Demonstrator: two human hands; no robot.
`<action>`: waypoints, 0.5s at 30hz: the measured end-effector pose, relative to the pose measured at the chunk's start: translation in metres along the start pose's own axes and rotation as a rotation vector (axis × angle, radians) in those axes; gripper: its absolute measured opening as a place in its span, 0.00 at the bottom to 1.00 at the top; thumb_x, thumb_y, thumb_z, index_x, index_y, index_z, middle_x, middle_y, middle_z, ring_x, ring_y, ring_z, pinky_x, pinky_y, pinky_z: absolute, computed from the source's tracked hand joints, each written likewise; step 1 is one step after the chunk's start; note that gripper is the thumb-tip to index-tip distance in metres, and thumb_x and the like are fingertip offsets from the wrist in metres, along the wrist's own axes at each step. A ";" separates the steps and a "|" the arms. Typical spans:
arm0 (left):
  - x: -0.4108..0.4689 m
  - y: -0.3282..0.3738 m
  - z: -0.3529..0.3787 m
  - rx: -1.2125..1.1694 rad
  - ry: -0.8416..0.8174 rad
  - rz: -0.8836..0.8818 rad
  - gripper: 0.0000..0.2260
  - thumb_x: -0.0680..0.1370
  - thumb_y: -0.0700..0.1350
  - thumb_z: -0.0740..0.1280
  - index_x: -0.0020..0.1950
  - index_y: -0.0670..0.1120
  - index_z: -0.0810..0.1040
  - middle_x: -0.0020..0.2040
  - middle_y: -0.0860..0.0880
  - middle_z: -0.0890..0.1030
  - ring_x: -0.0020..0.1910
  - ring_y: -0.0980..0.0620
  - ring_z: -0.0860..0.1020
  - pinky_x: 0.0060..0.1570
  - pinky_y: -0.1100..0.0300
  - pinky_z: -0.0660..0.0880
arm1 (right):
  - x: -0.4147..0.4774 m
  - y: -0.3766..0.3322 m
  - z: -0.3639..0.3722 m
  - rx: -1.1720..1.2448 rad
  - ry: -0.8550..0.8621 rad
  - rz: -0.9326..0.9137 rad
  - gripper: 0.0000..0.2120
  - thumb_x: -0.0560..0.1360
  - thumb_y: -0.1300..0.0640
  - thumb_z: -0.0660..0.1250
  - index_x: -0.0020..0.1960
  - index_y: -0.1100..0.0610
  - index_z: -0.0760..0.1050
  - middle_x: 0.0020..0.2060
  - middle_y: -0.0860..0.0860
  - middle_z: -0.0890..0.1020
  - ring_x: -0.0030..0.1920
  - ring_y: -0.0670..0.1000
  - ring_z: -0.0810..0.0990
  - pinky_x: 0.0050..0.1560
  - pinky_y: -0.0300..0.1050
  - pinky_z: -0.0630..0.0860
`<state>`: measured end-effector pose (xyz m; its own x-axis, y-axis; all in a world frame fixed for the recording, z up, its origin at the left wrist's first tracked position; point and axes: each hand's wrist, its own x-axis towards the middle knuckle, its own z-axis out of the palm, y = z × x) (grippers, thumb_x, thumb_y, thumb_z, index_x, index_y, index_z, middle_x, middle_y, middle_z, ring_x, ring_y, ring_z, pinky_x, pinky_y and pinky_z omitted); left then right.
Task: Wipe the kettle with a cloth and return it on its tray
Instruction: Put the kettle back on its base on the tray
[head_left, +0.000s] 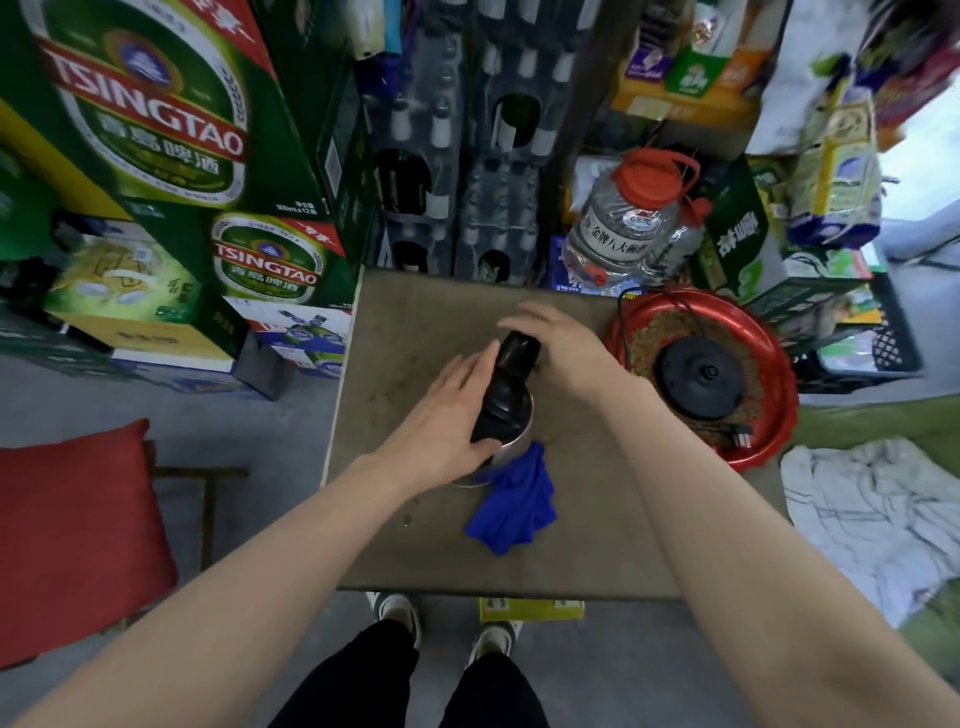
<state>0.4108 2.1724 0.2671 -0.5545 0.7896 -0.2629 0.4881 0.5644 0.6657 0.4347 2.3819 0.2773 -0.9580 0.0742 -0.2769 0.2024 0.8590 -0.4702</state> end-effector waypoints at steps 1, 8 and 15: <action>-0.003 -0.003 0.000 -0.014 0.020 -0.021 0.50 0.72 0.50 0.73 0.80 0.52 0.38 0.80 0.46 0.55 0.79 0.45 0.54 0.77 0.48 0.57 | 0.005 -0.002 -0.003 -0.047 -0.019 -0.039 0.29 0.72 0.73 0.67 0.71 0.57 0.74 0.72 0.57 0.72 0.73 0.59 0.70 0.74 0.52 0.65; -0.019 -0.031 -0.007 -0.133 0.080 -0.130 0.47 0.69 0.59 0.74 0.80 0.55 0.49 0.75 0.49 0.68 0.71 0.48 0.70 0.70 0.50 0.68 | -0.016 0.007 -0.012 0.051 -0.055 -0.009 0.22 0.70 0.64 0.76 0.62 0.57 0.76 0.60 0.55 0.78 0.61 0.57 0.77 0.66 0.54 0.71; 0.010 -0.012 -0.017 -0.568 0.064 -0.203 0.43 0.71 0.52 0.76 0.79 0.53 0.55 0.72 0.52 0.70 0.64 0.56 0.74 0.53 0.70 0.71 | -0.085 0.050 -0.023 0.291 0.307 0.357 0.22 0.72 0.53 0.77 0.63 0.49 0.74 0.54 0.52 0.78 0.56 0.55 0.78 0.60 0.52 0.75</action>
<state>0.3877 2.1694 0.2684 -0.6470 0.6535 -0.3927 -0.0577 0.4716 0.8799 0.5216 2.4299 0.2969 -0.8259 0.5167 -0.2254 0.5317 0.5809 -0.6163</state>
